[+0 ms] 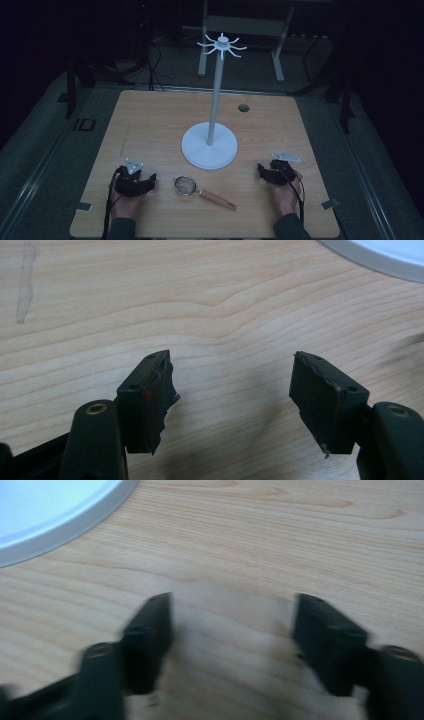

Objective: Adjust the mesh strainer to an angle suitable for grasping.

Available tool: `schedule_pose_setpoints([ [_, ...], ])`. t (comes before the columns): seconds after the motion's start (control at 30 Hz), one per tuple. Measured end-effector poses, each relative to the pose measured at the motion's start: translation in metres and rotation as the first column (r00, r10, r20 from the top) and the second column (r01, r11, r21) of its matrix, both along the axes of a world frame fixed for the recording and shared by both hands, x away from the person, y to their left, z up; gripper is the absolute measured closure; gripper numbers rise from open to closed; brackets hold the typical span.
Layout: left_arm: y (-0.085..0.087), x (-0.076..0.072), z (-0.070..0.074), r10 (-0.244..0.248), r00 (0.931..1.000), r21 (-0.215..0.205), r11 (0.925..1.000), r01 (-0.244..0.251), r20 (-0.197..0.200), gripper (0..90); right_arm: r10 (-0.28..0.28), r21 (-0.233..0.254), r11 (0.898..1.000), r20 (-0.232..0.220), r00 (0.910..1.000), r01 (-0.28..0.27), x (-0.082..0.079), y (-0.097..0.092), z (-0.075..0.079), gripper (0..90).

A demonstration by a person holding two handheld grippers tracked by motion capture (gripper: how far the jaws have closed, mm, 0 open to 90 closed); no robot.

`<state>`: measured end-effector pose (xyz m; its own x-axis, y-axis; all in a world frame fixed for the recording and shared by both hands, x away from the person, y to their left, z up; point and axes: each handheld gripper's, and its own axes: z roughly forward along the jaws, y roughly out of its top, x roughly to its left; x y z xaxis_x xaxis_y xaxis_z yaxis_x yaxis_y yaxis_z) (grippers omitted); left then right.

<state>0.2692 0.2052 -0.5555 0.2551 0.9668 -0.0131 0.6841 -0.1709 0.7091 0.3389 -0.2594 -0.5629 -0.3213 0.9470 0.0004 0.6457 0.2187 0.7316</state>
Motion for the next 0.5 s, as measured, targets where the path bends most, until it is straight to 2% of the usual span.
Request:
schedule_pose_setpoints([
  [0.03,-0.001,0.0,0.0,-0.006,1.0,0.002,1.0,0.006,0.003,34.4,0.002,0.004,1.0,0.0,1.0,-0.002,-0.002,0.001,0.001,47.4],
  [0.07,-0.001,0.0,0.001,-0.012,0.9999,0.002,0.9999,0.012,0.008,34.5,0.019,0.017,1.0,-0.004,0.9998,-0.018,-0.004,0.002,0.002,50.9],
  [0.17,-0.002,-0.001,0.002,-0.015,0.9998,0.002,0.9999,0.015,0.011,35.2,0.046,0.031,0.998,-0.014,0.9988,-0.046,-0.006,0.004,0.003,51.4],
  [0.2,-0.002,-0.002,0.004,-0.029,0.9992,-0.005,0.9996,0.03,0.027,36.1,0.067,0.038,0.997,-0.024,0.9975,-0.066,-0.008,0.007,0.004,51.9],
  [0.3,-0.001,-0.004,0.006,-0.036,0.9988,-0.015,0.9992,0.036,0.035,37.7,0.091,0.052,0.995,-0.037,0.9951,-0.089,-0.011,0.009,0.006,53.0],
  [0.33,-0.001,-0.004,0.006,-0.036,0.9988,-0.015,0.9992,0.036,0.035,38.1,0.091,0.052,0.995,-0.037,0.9951,-0.089,-0.011,0.009,0.006,53.0],
  [0.4,0.0,-0.006,0.009,-0.043,0.9984,-0.045,0.998,0.045,0.038,39.1,0.108,0.055,0.993,-0.031,0.9936,-0.107,-0.016,0.009,0.01,56.3],
  [0.5,-0.002,-0.007,0.012,-0.061,0.9973,-0.053,0.9966,0.063,0.041,40.7,0.135,0.056,0.989,-0.011,0.9907,-0.135,-0.023,0.007,0.017,59.5],
])
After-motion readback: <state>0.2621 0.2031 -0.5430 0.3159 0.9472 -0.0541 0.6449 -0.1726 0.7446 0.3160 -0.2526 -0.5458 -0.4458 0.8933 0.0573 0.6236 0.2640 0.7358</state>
